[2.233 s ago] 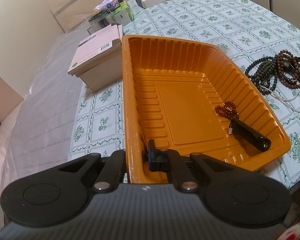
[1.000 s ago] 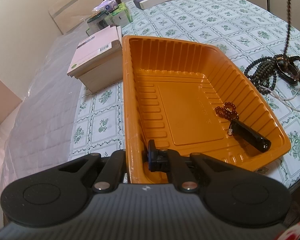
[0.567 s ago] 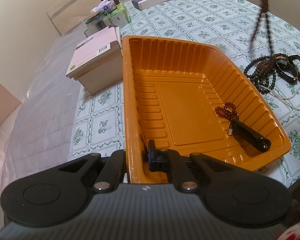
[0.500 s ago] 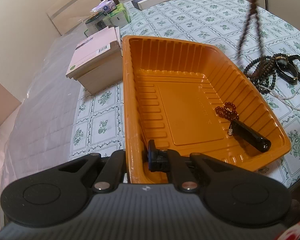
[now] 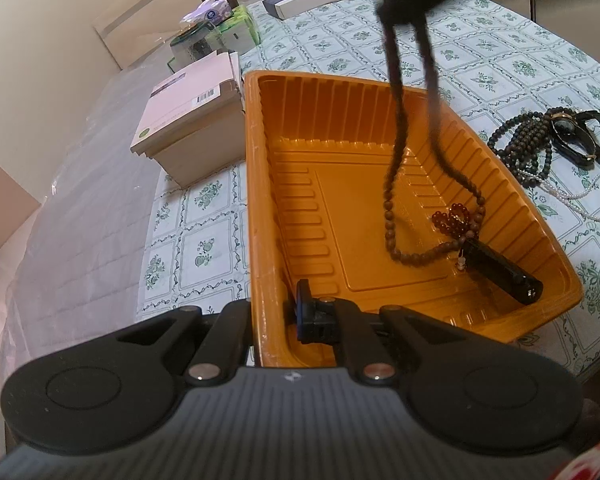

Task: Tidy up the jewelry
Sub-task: 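Lower the brown bead strand into the tray with the right tool, release, then move the right tool back to the black bands in the jewelry pile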

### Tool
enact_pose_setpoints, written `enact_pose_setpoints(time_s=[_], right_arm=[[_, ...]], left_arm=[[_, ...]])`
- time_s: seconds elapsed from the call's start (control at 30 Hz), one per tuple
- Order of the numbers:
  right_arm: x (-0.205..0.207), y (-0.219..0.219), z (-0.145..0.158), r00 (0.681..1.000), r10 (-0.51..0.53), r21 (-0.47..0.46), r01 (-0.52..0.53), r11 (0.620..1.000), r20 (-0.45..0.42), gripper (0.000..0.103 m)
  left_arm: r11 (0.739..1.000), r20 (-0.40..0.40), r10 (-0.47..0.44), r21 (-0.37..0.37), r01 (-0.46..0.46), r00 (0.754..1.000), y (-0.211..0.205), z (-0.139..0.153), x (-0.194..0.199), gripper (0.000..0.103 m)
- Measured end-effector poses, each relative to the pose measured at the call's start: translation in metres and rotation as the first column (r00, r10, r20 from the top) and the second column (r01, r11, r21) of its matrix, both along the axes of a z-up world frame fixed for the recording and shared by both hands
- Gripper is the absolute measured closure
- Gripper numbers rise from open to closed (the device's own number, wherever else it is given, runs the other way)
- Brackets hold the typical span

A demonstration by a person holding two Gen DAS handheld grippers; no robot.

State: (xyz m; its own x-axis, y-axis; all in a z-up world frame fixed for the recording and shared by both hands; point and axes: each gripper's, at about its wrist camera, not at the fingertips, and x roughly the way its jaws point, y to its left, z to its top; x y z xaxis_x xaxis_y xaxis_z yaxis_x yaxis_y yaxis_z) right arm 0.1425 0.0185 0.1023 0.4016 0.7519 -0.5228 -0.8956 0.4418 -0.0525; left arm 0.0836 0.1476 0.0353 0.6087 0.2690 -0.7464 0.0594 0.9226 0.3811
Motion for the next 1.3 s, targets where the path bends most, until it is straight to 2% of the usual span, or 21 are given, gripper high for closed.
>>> enact_pose_setpoints(time_s=[0.17, 0.4, 0.5, 0.57, 0.6, 0.63, 0.7, 0.8, 0.87, 1.0, 1.1, 1.2, 1.3], right_arm=[[0.008, 0.0, -0.025, 0.999, 0.016, -0.049, -0.018, 0.999, -0.052, 0.097], [0.011, -0.009, -0.026, 0.995, -0.001, -0.041, -0.003, 0.999, -0.098, 0.097], [0.014, -0.017, -0.022, 0.992, -0.026, -0.001, 0.026, 1.0, -0.122, 0.096], [0.015, -0.029, -0.017, 0.989, -0.064, 0.038, 0.069, 0.997, -0.134, 0.085], [0.015, -0.036, -0.014, 0.987, -0.086, 0.055, 0.094, 0.994, -0.138, 0.072], [0.015, -0.049, -0.011, 0.982, -0.119, 0.085, 0.132, 0.988, -0.145, 0.065], [0.013, -0.074, -0.008, 0.97, -0.179, 0.129, 0.201, 0.971, -0.162, 0.063], [0.007, -0.122, -0.015, 0.931, -0.317, 0.16, 0.346, 0.924, -0.182, 0.062], [0.004, -0.155, -0.022, 0.889, -0.407, 0.163, 0.442, 0.882, -0.209, 0.062], [-0.007, -0.222, -0.048, 0.766, -0.598, 0.116, 0.633, 0.765, -0.235, 0.062], [-0.013, -0.257, -0.068, 0.674, -0.694, 0.043, 0.725, 0.688, -0.255, 0.062], [-0.02, -0.273, -0.083, 0.634, -0.724, 0.007, 0.754, 0.657, -0.273, 0.062], [-0.026, -0.273, -0.091, 0.629, -0.717, 0.0, 0.752, 0.66, -0.299, 0.062]], left_arm=[[1.0, -0.001, 0.0, -0.006, 0.0, 1.0, 0.001, -0.001, 0.0, 0.098], [1.0, -0.001, 0.0, -0.006, 0.0, 1.0, 0.002, -0.001, 0.001, 0.098], [1.0, -0.002, 0.0, -0.006, 0.0, 1.0, 0.002, -0.001, 0.001, 0.098], [1.0, -0.002, -0.002, -0.006, 0.002, 1.0, 0.002, 0.0, 0.0, 0.098], [1.0, -0.002, -0.001, -0.004, 0.001, 1.0, 0.002, 0.0, 0.0, 0.098], [1.0, -0.001, -0.001, -0.003, 0.001, 1.0, 0.002, 0.0, 0.0, 0.098], [1.0, -0.001, -0.001, -0.003, 0.0, 1.0, 0.003, 0.0, 0.0, 0.098], [1.0, 0.0, 0.0, -0.006, 0.0, 1.0, 0.004, -0.001, 0.0, 0.098], [1.0, 0.0, 0.0, -0.007, 0.0, 1.0, 0.004, -0.001, 0.0, 0.098], [1.0, 0.002, 0.004, -0.008, -0.004, 1.0, 0.003, -0.001, 0.0, 0.098], [1.0, 0.002, 0.006, -0.009, -0.006, 1.0, 0.002, -0.001, -0.001, 0.098], [1.0, 0.0, 0.01, -0.011, -0.01, 1.0, 0.002, -0.001, -0.001, 0.098], [1.0, -0.002, 0.014, -0.008, -0.014, 1.0, 0.002, -0.001, 0.0, 0.098]])
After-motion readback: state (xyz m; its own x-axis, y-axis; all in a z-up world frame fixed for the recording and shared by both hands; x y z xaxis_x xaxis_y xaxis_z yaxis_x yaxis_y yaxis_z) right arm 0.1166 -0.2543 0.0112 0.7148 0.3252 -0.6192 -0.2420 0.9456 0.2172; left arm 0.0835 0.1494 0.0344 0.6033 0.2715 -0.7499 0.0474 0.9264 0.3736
